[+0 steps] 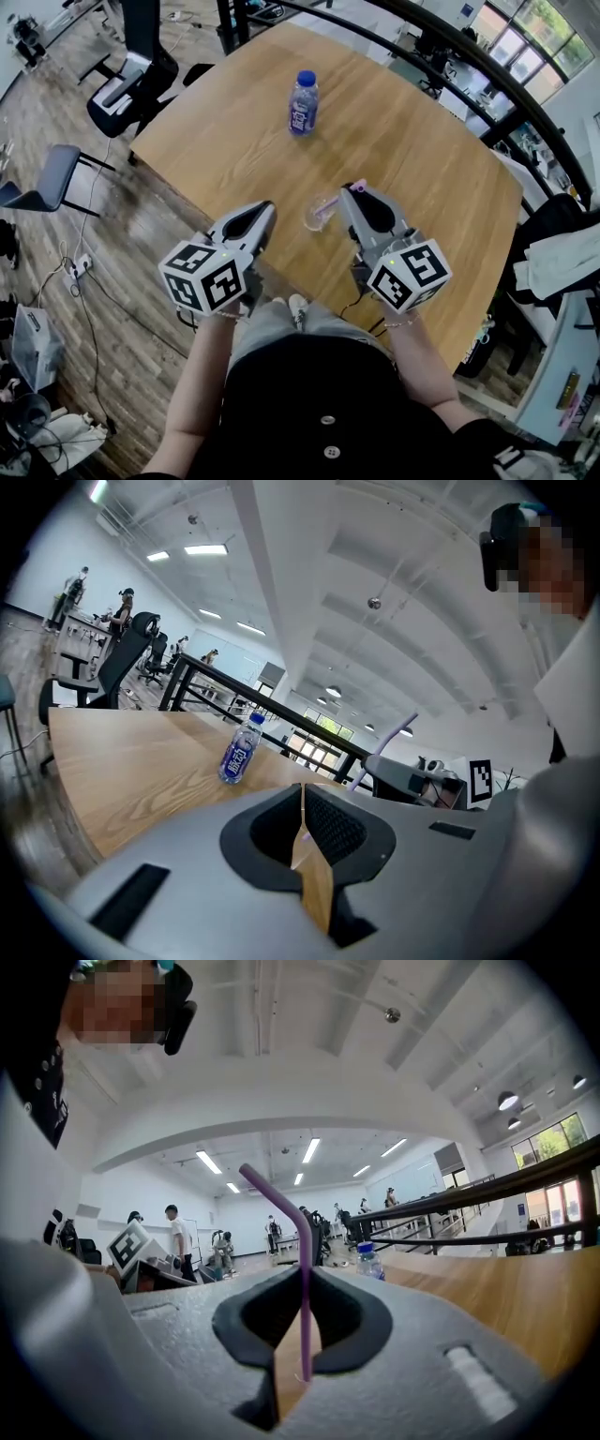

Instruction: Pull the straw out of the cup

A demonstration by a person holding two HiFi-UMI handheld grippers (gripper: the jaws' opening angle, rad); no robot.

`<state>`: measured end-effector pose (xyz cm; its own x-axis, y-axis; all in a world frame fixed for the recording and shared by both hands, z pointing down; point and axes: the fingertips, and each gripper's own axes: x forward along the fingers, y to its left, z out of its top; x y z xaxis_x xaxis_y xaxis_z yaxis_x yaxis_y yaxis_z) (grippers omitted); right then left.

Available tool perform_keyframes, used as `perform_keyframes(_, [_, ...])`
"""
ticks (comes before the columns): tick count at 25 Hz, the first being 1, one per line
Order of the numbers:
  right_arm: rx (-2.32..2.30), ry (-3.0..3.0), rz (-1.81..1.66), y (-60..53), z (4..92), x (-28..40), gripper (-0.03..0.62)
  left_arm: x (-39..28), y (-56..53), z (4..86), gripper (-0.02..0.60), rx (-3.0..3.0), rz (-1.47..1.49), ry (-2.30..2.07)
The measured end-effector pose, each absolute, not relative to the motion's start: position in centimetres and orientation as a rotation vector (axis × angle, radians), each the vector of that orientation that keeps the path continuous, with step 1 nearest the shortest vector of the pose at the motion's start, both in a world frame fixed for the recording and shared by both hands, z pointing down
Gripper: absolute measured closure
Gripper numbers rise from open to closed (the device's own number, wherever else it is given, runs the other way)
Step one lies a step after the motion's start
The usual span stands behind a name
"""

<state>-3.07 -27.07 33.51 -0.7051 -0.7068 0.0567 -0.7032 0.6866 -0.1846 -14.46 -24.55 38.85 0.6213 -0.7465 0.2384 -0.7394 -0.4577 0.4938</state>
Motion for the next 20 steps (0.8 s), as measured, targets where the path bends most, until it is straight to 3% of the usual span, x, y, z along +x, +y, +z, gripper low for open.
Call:
perform_keyframes(9, [-1.188,2.713,-0.269,-26.2,29.9,-1.4,0.569,-13.8,-23.7,38.9,0.555,2.287,-0.031,-1.127])
perform_keyframes(20, [-1.076,2.542,-0.494,-25.6,29.1,-0.1,0.569,-13.3,-22.4,38.6,0.560,2.291,-0.105,-1.091])
